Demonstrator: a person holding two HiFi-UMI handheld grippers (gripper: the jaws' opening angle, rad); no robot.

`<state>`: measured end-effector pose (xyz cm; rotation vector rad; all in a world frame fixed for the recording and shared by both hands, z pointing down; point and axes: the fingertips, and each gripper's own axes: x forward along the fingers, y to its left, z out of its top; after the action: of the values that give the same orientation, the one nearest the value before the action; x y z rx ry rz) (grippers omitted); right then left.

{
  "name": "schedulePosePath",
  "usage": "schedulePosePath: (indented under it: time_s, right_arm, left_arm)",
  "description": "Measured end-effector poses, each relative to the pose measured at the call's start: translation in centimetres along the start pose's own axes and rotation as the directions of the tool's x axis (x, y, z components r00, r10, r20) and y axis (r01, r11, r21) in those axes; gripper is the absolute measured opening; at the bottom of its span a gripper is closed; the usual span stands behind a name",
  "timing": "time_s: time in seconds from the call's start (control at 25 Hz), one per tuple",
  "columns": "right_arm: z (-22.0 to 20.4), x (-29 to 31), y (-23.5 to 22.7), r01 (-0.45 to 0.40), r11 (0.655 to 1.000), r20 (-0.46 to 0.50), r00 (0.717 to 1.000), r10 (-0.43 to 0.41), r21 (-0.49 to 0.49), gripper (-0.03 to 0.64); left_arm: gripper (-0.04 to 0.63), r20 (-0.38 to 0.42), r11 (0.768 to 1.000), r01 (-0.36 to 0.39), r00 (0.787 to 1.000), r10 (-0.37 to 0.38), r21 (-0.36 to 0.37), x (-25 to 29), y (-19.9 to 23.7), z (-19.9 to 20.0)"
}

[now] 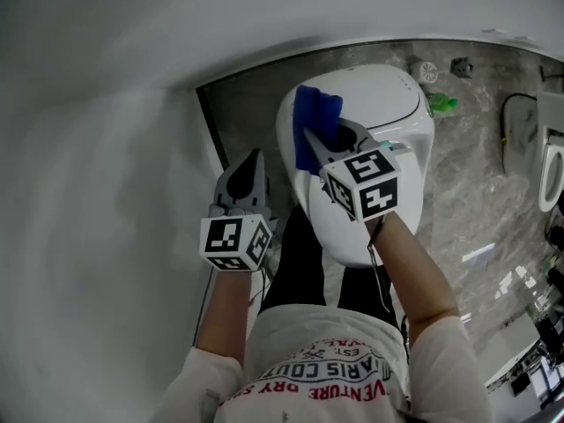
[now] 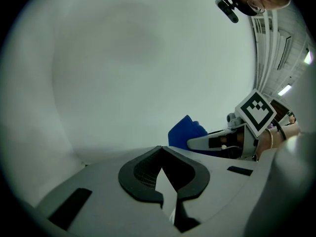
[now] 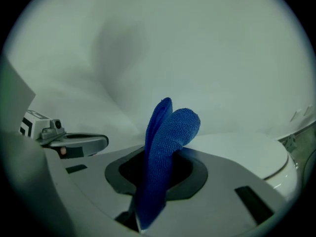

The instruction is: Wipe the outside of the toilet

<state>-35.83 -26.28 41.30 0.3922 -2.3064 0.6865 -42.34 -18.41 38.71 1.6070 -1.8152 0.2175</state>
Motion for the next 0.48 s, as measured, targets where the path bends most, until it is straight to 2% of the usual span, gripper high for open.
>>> schedulePosePath:
  time_s: [0.16,0.36,0.48]
  right_arm:
    - [-0.1,-1.8,-2.5,0.009,0.999,-0.020,1.000,-0.010,-0.034,0.077]
    - [-0.2,-3.4,-5.7,-0.017,0.997,-0.040,0.999,0.020,0.071,0.077]
    - [0.0,-4.2,-7.4,-0.007,0.998,-0.036,0.999,0.009,0.063,0.077]
  left_arm:
    - [0.006,-0.003,1.000,0.012,1.000,-0.012,0.000,0.7,-2.5,0.1]
    - [0.006,-0.029,0.998,0.037,0.999,-0.035,0.059,2.4,-5.9,0.0]
    - [0.006,-0.033,0.996,0.049,0.998,-0.046,0.079,3.3,-7.7,0.0]
